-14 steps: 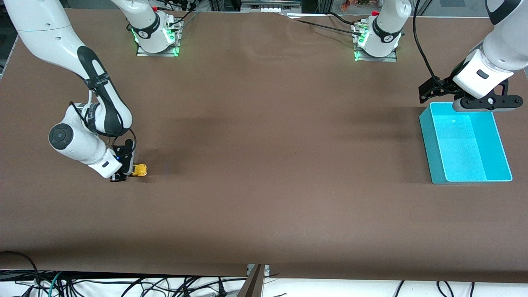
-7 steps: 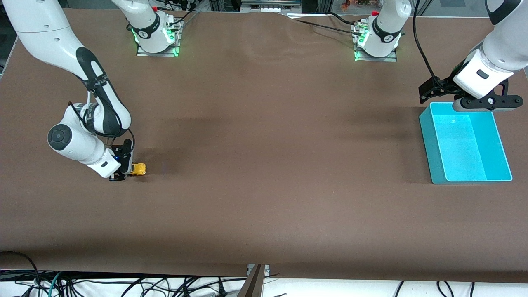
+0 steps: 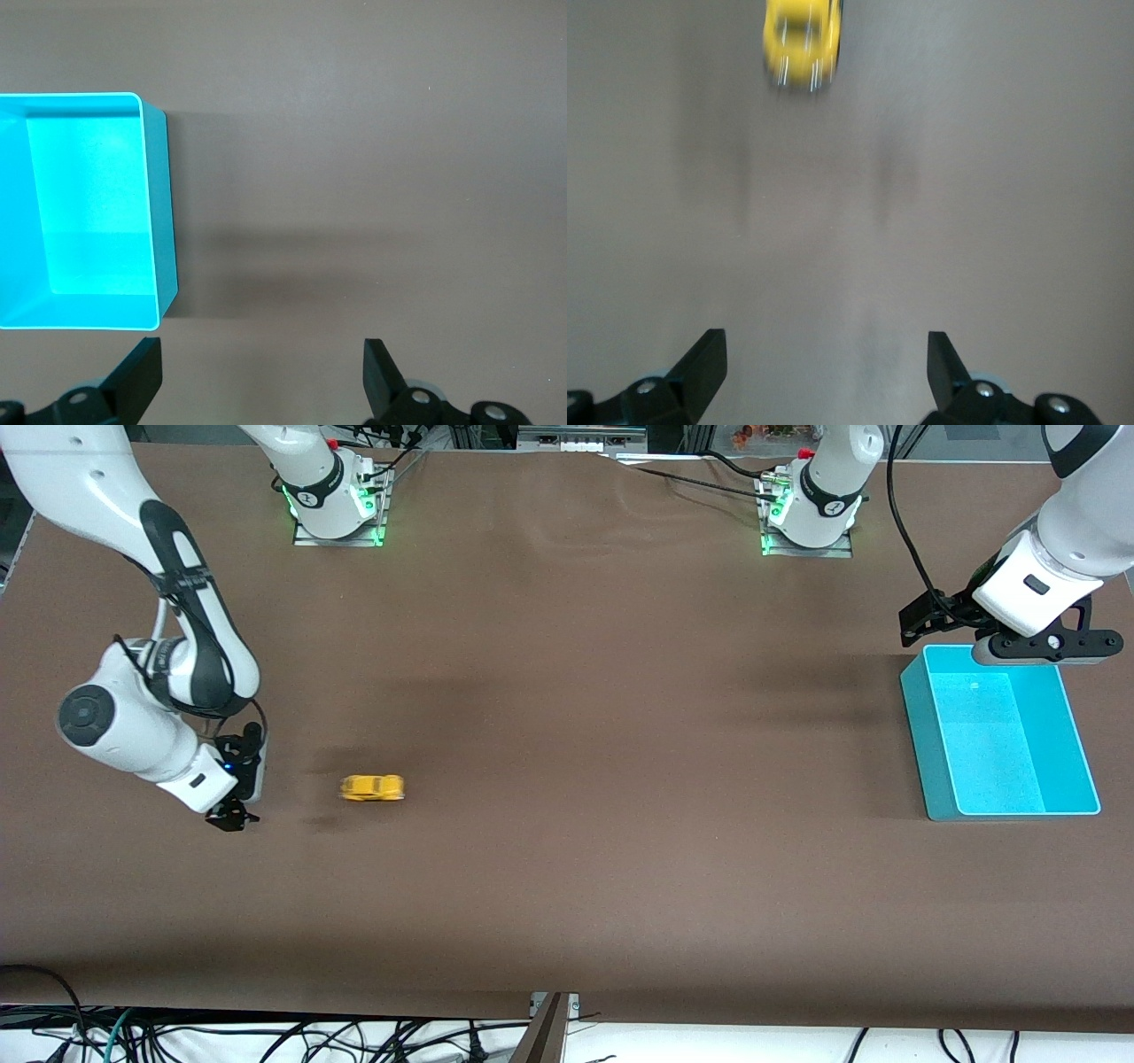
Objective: Wind and store yellow beetle car
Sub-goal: 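Release the car so it drives toward the cyan bin, raising the right gripper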
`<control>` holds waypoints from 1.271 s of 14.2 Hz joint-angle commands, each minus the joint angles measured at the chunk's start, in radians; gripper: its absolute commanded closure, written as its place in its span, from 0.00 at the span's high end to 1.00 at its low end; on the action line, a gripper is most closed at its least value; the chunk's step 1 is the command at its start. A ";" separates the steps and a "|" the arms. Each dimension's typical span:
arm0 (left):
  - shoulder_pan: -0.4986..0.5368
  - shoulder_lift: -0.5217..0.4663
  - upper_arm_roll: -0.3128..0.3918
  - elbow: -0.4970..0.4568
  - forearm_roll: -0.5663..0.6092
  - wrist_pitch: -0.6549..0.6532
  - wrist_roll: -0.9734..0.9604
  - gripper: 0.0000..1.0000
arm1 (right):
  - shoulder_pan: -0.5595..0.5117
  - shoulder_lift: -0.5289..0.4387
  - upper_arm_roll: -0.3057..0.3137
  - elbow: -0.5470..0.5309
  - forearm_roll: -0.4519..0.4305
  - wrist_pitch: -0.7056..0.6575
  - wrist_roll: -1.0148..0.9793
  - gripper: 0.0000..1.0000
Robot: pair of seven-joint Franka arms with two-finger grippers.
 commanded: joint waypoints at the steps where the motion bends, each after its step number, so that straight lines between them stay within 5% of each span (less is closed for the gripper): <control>1: 0.010 0.001 -0.005 0.014 -0.015 -0.019 -0.002 1.00 | -0.002 -0.002 0.002 0.094 0.008 -0.115 -0.009 1.00; 5: 0.010 0.001 -0.003 0.014 -0.015 -0.019 -0.002 1.00 | -0.005 -0.009 -0.004 0.210 0.077 -0.266 0.101 1.00; 9: 0.011 0.001 -0.003 0.012 -0.014 -0.019 -0.002 1.00 | -0.003 -0.009 0.002 0.355 0.108 -0.412 0.473 1.00; 18: 0.010 0.009 -0.006 0.007 -0.008 -0.014 0.007 1.00 | 0.003 -0.156 0.018 0.372 0.111 -0.598 1.226 1.00</control>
